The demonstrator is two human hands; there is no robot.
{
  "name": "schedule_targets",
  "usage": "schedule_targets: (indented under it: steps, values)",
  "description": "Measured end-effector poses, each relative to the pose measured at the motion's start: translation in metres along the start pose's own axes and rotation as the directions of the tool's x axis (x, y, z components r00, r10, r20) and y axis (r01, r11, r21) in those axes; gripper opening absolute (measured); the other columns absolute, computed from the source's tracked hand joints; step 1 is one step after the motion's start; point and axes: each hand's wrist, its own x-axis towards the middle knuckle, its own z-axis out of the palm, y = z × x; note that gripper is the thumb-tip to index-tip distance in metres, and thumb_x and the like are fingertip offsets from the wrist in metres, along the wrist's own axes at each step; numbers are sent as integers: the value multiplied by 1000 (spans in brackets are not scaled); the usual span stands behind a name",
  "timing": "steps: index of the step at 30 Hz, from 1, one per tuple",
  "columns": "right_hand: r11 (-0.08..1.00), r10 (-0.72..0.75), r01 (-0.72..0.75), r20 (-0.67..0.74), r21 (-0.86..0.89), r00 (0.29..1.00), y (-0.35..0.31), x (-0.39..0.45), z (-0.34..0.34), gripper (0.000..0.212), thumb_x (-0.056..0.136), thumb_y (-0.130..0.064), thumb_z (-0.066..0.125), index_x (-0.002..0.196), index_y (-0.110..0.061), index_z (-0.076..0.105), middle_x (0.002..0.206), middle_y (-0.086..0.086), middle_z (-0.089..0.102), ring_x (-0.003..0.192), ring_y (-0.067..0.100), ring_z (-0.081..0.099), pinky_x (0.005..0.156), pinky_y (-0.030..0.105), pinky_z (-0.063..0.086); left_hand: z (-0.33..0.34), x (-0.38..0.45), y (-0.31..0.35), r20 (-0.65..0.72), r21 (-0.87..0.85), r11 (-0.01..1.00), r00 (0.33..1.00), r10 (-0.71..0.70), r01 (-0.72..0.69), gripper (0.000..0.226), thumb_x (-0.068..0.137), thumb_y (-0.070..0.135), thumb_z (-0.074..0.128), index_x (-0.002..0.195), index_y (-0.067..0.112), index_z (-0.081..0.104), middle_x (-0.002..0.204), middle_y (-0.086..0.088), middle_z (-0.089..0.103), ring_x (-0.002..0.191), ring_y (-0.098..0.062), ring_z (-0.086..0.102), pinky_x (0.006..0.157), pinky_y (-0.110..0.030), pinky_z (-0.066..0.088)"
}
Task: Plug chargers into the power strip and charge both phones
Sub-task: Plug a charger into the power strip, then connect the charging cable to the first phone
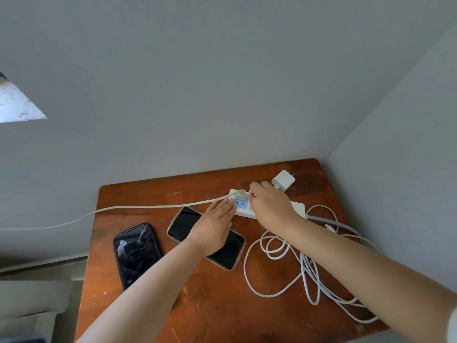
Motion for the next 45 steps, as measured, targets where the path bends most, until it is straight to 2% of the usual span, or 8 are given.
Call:
schedule_targets:
  steps: [8, 13, 24, 31, 34, 39, 41, 45]
  values:
    - [983, 101, -98, -12, 157, 995, 11, 4, -9, 29, 85, -10, 65, 110, -5, 51, 111, 10, 56, 99, 21, 55, 75, 29, 49, 1, 1, 6, 31, 68, 997, 999, -23, 21, 49, 99, 26, 22, 142, 15, 2, 154, -3, -1, 140, -15, -8, 105, -25, -11]
    - [1000, 6, -6, -43, 3, 999, 5, -7, 10, 42, 89, -3, 55, 129, -7, 44, 126, 11, 46, 112, 21, 44, 73, 22, 44, -1, 1, 8, 50, 128, 991, 998, -44, 37, 49, 99, 24, 21, 142, 13, -1, 154, -4, -4, 140, -16, -10, 105, -27, -12]
    - [998, -28, 23, -88, -53, 996, 9, -7, 5, 40, 88, -5, 58, 126, -2, 46, 125, 11, 47, 111, 23, 44, 72, 25, 46, -9, 3, 8, 127, 162, 987, 991, -44, 23, 50, 99, 24, 23, 142, 14, -2, 154, -3, -5, 140, -16, -9, 107, -28, -9]
    - [996, 29, -32, 34, 83, 999, 10, 1, -11, 39, 88, -4, 58, 125, -5, 49, 120, 14, 52, 109, 27, 50, 84, 35, 47, -10, 2, 12, 133, 222, 974, 989, -67, 36, 60, 93, 11, 32, 142, 15, -3, 154, -2, -6, 140, -14, -8, 111, -30, -6]
    - [861, 140, -144, 44, 488, 989, 25, -8, -19, 53, 91, 0, 51, 140, -14, 34, 141, 12, 42, 121, 25, 48, 98, 32, 43, -9, 3, 14, 123, 216, 973, 987, -108, 79, 66, 90, 8, 36, 142, 17, -3, 154, 0, -7, 140, -13, -7, 113, -32, -3]
    - [386, 452, -307, 112, 870, 885, 59, -69, 2, 40, 95, -18, 50, 134, -17, 43, 114, 3, 59, 99, 16, 59, 71, 18, 48, -5, -1, 20, 129, 242, 961, 977, -167, 132, 64, 93, 13, 36, 142, 18, -4, 154, 0, -8, 140, -15, -7, 114, -35, 0]
    - [370, 540, -350, 107, 860, 835, 77, -98, 19, 29, 95, -16, 48, 123, -12, 55, 109, 5, 63, 105, 21, 60, 79, 23, 46, -3, -3, 25, 97, 256, 956, 980, -172, 142, 59, 95, 20, 32, 142, 17, -3, 154, -1, -6, 140, -16, -7, 114, -35, -1]
    - [555, 591, -508, 117, 659, 798, 99, -146, 54, 26, 95, -14, 50, 117, -7, 61, 119, 10, 65, 109, 23, 59, 85, 22, 41, 7, -10, 43, -19, 157, 986, 998, -55, 57, 55, 95, 39, 32, 142, 19, 11, 154, 0, 8, 141, -16, 1, 110, -30, -3]
